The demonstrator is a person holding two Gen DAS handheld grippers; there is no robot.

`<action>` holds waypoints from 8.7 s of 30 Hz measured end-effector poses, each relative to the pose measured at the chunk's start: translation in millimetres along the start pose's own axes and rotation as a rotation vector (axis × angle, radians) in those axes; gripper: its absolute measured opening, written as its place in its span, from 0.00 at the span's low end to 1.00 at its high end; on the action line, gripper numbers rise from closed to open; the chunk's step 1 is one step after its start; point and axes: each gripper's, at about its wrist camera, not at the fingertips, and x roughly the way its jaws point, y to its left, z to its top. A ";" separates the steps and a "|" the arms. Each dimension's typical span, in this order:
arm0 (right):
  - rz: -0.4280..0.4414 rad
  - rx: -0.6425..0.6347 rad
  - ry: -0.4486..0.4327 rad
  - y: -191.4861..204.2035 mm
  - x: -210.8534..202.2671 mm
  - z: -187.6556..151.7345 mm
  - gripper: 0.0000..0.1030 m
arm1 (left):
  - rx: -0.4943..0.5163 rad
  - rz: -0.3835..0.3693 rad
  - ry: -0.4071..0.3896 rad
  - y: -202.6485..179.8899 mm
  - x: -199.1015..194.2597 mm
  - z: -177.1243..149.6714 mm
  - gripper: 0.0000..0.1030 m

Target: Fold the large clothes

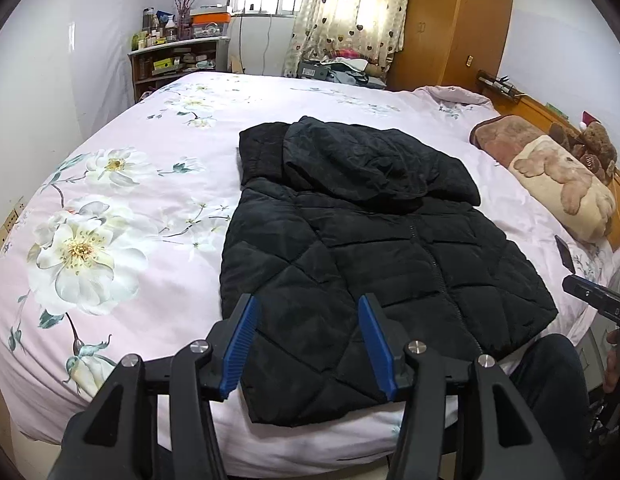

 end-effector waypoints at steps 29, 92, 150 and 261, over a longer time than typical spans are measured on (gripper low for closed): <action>-0.124 0.143 0.127 -95.8 66.8 12.1 0.59 | -0.074 0.112 0.153 43.9 93.3 -12.5 0.65; 0.304 0.409 -0.112 -93.1 -69.7 73.4 0.13 | -0.289 -0.247 -0.167 86.7 -59.2 74.7 0.14; 0.151 0.279 -0.106 -83.9 112.0 218.3 0.70 | -0.077 -0.255 -0.067 9.9 143.6 222.0 0.79; -0.195 0.017 0.012 -50.8 182.5 131.5 0.70 | 0.017 0.030 0.032 13.3 228.7 136.6 0.95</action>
